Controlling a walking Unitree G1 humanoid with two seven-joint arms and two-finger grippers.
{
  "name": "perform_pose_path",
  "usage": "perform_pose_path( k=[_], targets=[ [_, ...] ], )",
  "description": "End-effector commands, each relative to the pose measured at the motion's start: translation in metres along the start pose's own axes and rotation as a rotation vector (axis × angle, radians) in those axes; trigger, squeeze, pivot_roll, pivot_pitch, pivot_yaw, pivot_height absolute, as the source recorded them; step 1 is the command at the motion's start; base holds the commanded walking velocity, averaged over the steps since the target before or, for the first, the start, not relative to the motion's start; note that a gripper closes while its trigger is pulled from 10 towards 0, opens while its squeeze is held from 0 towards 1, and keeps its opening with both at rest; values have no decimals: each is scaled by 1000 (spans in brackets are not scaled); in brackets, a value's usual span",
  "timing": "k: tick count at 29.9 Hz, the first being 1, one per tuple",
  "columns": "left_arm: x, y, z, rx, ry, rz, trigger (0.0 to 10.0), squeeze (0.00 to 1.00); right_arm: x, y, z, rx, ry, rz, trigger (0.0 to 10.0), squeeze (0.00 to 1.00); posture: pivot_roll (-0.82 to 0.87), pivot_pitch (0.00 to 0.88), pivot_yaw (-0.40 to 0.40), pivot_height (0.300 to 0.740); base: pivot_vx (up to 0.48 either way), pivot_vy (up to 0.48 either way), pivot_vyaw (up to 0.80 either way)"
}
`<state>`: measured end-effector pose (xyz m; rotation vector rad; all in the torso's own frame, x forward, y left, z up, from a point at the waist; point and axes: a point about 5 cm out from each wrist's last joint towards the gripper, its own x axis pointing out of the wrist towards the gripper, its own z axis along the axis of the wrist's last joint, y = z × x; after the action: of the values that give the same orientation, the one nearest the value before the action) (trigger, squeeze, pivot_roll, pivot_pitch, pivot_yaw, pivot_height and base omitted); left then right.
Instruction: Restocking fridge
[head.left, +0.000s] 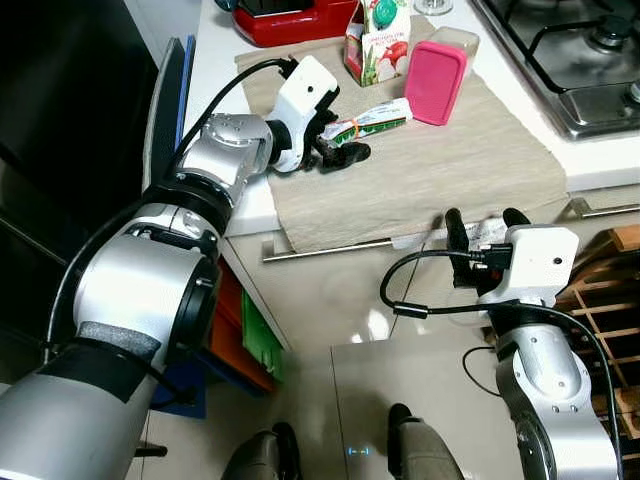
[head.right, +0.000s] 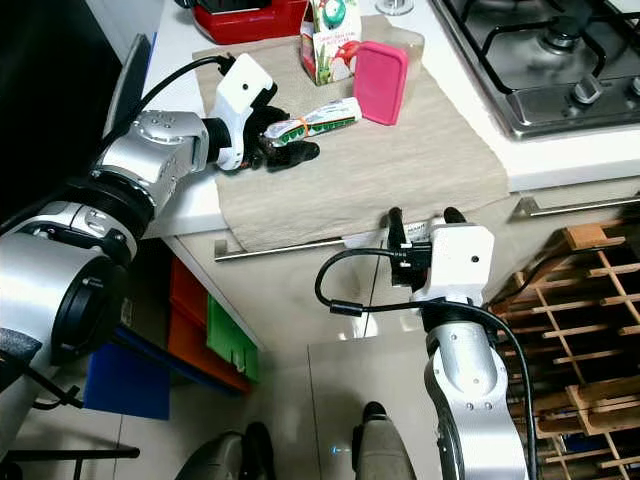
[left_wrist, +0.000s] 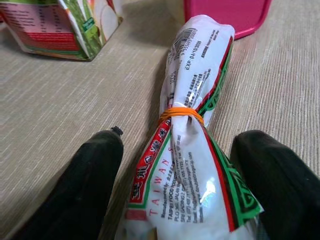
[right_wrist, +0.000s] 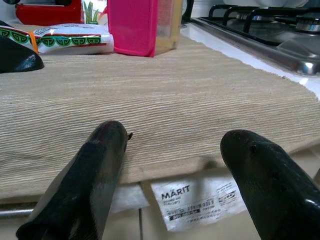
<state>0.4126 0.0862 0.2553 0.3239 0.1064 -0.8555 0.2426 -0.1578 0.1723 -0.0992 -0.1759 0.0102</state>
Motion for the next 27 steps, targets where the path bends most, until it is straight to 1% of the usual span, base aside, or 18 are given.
perform_pose_path(
  k=[1, 3, 5, 6, 8, 10, 12, 14, 16, 18, 19, 21, 23, 24, 25, 26, 27],
  targets=[
    [-3, 3, -11, -43, 15, 38, 0, 0, 3, 3, -2, 2, 6, 18, 10000, 0, -262, 208, 145, 732, 0, 0, 0],
    [-2, 1, -11, -107, -6, 21, 0, 0, 5, 2, -3, 4, 9, 17, 10000, 0, -255, 204, 141, 732, 0, 0, 0],
    [-1, 0, -11, -119, -19, 6, 0, 0, 6, 1, -5, 1, 15, 17, 10000, 0, -252, 196, 129, 732, 0, 0, 0],
    [0, -2, -9, -144, -51, -14, 0, 0, 10, -1, -7, -2, 28, 13, 10000, 0, -251, 183, 107, 732, 0, 0, 0],
    [0, -3, -8, -147, -58, -23, 0, 0, 12, -2, -7, 1, 32, 10, 10000, 0, -251, 183, 107, 732, 0, 0, 0],
    [1, -6, -9, -158, -72, -54, 0, 0, 18, -2, -7, 4, 36, 18, 10000, 0, -232, 158, 83, 732, 0, 0, 0],
    [1, -7, -10, -163, -80, -65, 0, 0, 21, -3, -8, 4, 37, 21, 10000, 0, -229, 155, 81, 732, 0, 0, 0],
    [0, -6, -12, -169, -89, -65, 0, 0, 27, -3, -10, 13, 41, 23, 10000, 0, -217, 141, 76, 732, 0, 0, 0],
    [-2, -5, -17, -193, -101, -54, 0, 0, 35, -3, -12, 9, 39, 23, 10000, 0, -210, 109, 61, 732, 0, 0, 0],
    [-2, -6, -18, -198, -104, -54, 0, 0, 37, -3, -12, 10, 38, 25, 10000, 0, -211, 104, 56, 732, 0, 0, 0],
    [-3, -5, -18, -201, -124, -52, 0, 0, 40, -3, -11, 12, 33, 29, 10000, 0, -210, 88, 42, 732, 0, 0, 0],
    [-3, -5, -17, -204, -138, -50, 0, 0, 42, -4, -11, 12, 31, 32, 10000, 0, -208, 83, 37, 732, 0, 0, 0],
    [-10, 3, -10, -205, -216, -23, 0, 0, 50, -5, -8, -1, 14, 50, 10000, 0, -194, 51, 17, 732, 0, 0, 0],
    [-10, 3, -10, -205, -216, -23, 0, 0, 50, -5, -8, -1, 14, 50, 10000, 0, -194, 51, 17, 732, 0, 0, 0],
    [-15, 8, -6, -199, -248, -1, 0, 0, 53, -7, -6, -6, 6, 48, 10000, 0, -190, 48, 16, 732, 0, 0, 0],
    [-22, 13, 0, -192, -305, 15, 0, 0, 57, -10, -4, -10, -7, 29, 10000, 0, -174, 38, 12, 732, 0, 0, 0],
    [-22, 13, 0, -192, -305, 15, 0, 0, 57, -10, -4, -10, -7, 29, 10000, 0, -174, 38, 12, 732, 0, 0, 0]
  ],
)
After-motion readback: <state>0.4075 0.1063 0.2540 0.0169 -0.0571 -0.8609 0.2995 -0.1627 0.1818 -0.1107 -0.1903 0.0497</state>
